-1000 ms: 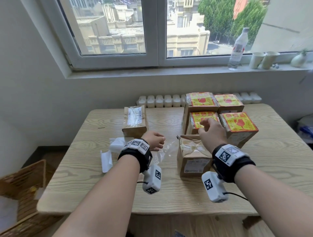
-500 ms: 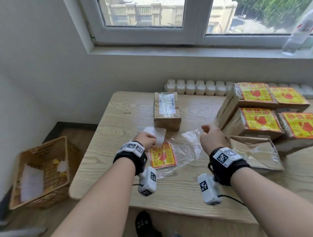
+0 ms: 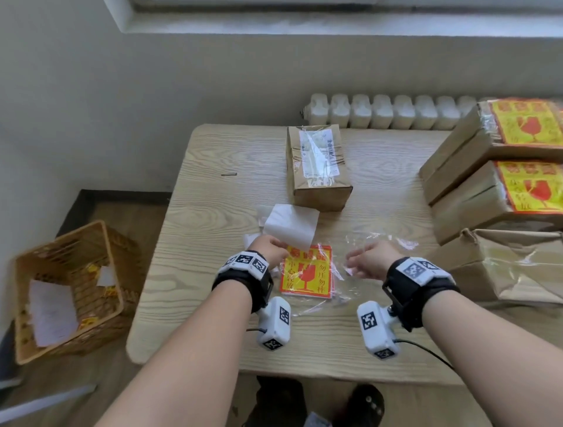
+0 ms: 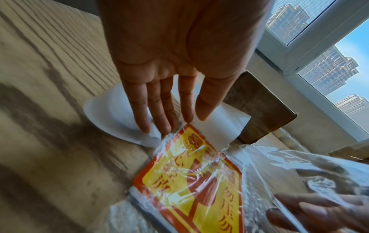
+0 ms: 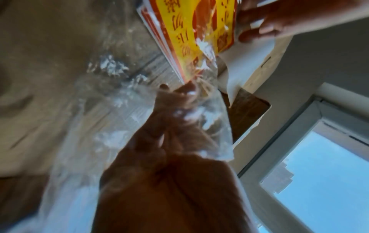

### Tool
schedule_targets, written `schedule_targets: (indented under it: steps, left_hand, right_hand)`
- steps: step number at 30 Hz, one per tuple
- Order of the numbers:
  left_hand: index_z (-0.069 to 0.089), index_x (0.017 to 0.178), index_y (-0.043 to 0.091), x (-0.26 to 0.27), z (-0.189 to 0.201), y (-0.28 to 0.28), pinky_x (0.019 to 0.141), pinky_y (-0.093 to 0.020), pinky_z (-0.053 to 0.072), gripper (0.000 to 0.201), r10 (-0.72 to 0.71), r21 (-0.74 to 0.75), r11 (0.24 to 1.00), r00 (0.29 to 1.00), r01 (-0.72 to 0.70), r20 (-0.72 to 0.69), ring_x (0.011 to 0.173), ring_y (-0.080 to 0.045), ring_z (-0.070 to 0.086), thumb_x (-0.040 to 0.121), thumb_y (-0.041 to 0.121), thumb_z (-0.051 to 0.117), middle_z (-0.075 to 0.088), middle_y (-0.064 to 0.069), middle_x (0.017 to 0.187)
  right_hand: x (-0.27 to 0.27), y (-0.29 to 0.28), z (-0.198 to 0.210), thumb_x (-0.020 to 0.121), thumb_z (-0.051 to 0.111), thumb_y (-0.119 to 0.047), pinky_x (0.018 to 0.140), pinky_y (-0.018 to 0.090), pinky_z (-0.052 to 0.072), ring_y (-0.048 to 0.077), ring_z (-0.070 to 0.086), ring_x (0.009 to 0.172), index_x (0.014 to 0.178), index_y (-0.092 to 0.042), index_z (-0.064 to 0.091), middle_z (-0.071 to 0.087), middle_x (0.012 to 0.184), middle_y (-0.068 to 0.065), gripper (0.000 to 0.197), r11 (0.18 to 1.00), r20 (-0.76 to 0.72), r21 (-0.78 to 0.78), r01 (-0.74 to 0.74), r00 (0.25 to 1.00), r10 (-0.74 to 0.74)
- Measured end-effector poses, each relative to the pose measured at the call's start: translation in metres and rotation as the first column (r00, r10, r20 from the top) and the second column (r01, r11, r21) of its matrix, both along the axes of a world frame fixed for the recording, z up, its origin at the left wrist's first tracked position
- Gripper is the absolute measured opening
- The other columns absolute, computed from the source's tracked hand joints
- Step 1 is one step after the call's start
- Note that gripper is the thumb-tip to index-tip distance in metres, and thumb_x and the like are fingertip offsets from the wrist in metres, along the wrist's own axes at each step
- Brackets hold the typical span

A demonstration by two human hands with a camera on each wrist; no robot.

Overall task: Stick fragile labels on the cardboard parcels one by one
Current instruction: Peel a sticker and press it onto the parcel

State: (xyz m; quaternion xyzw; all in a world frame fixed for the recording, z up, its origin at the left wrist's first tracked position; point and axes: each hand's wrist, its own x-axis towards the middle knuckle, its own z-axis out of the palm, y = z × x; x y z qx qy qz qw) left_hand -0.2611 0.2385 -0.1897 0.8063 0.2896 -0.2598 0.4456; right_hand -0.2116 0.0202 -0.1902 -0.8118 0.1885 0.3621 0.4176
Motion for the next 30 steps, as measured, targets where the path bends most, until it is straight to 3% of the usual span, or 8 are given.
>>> schedule_targets:
  steps: [4,7,10,14,20,24,27,30]
  left_hand:
    - [0.066,0.114,0.011,0.007,-0.008,0.005,0.088,-0.036,0.055,0.028,0.005,-0.019,1.0,1.0,-0.005,-0.011,0.096,-0.023,0.067,0.085,0.01,0.064,0.067,-0.006,0.099]
    - [0.066,0.11,0.014,0.008,-0.014,0.008,0.087,-0.037,0.056,0.026,-0.008,-0.016,1.0,1.0,0.008,-0.001,0.097,-0.023,0.068,0.084,0.009,0.066,0.068,-0.005,0.103]
    - [0.065,0.098,0.018,0.009,-0.02,0.01,0.088,-0.04,0.056,0.02,0.004,-0.041,0.999,1.0,-0.004,0.002,0.097,-0.024,0.068,0.081,0.009,0.068,0.069,-0.008,0.105]
    - [0.062,0.096,0.013,0.01,-0.025,0.014,0.087,-0.042,0.057,0.02,0.022,-0.075,0.997,1.0,-0.023,-0.008,0.095,-0.025,0.068,0.079,0.006,0.069,0.068,-0.01,0.101]
    - [0.057,0.088,0.018,0.011,-0.026,0.015,0.085,-0.043,0.058,0.021,0.059,-0.131,0.99,0.998,-0.06,-0.016,0.091,-0.025,0.07,0.081,0.001,0.068,0.068,-0.009,0.095]
    - [0.055,0.09,0.014,0.012,-0.022,0.014,0.078,-0.04,0.059,0.021,0.072,-0.145,0.986,0.997,-0.077,-0.035,0.083,-0.024,0.07,0.083,-0.003,0.064,0.067,-0.013,0.093]
    - [0.054,0.085,0.015,0.012,-0.018,0.012,0.054,-0.027,0.052,0.021,0.095,-0.158,0.982,0.994,-0.102,-0.051,0.065,-0.017,0.062,0.085,-0.005,0.059,0.064,-0.011,0.088]
    - [0.064,0.087,0.012,0.015,-0.018,0.012,0.074,-0.033,0.059,0.008,-0.012,0.061,0.998,1.0,0.013,-0.013,0.079,-0.02,0.069,0.08,0.009,0.067,0.072,-0.008,0.087]
  right_hand:
    - [-0.002,0.014,-0.015,0.084,0.07,-0.002,0.048,0.022,0.045,0.012,0.055,0.053,0.098,-0.007,0.07,0.065,0.075,0.006,0.015,0.996,-0.059,-0.061,-0.069,0.996,0.065]
    - [0.0,0.025,-0.025,0.084,0.07,-0.007,0.048,0.022,0.042,0.011,0.054,0.055,0.097,-0.01,0.071,0.065,0.075,0.002,0.013,0.989,-0.059,-0.095,-0.109,0.993,0.103]
    - [0.001,0.032,-0.027,0.086,0.069,-0.009,0.058,0.024,0.047,0.011,0.053,0.059,0.086,-0.015,0.068,0.06,0.071,-0.002,0.006,0.982,-0.055,-0.132,-0.132,0.991,0.126]
    - [0.004,0.034,-0.027,0.082,0.073,-0.017,0.052,0.026,0.041,0.016,0.053,0.065,0.1,-0.008,0.068,0.064,0.086,0.005,0.021,0.973,-0.052,-0.193,-0.124,0.992,0.116]
    - [-0.001,0.042,-0.026,0.071,0.084,-0.025,0.067,0.029,0.051,0.025,0.066,0.094,0.112,-0.008,0.062,0.068,0.11,0.012,0.05,0.982,-0.033,-0.186,-0.018,0.999,0.012]
    - [0.002,0.037,-0.025,0.069,0.086,-0.02,0.084,0.034,0.055,0.025,0.067,0.095,0.1,-0.004,0.068,0.071,0.101,0.01,0.04,0.986,0.008,-0.164,0.035,0.999,-0.034]
    - [0.006,0.03,-0.023,0.074,0.082,-0.023,0.079,0.032,0.054,0.022,0.067,0.089,0.095,-0.008,0.07,0.072,0.094,0.007,0.029,0.983,0.021,-0.182,0.003,1.0,0.001]
    - [0.009,0.029,-0.021,0.08,0.077,-0.023,0.06,0.026,0.05,0.019,0.066,0.077,0.093,-0.009,0.07,0.072,0.094,0.008,0.021,0.989,0.031,-0.151,0.009,1.0,-0.004]
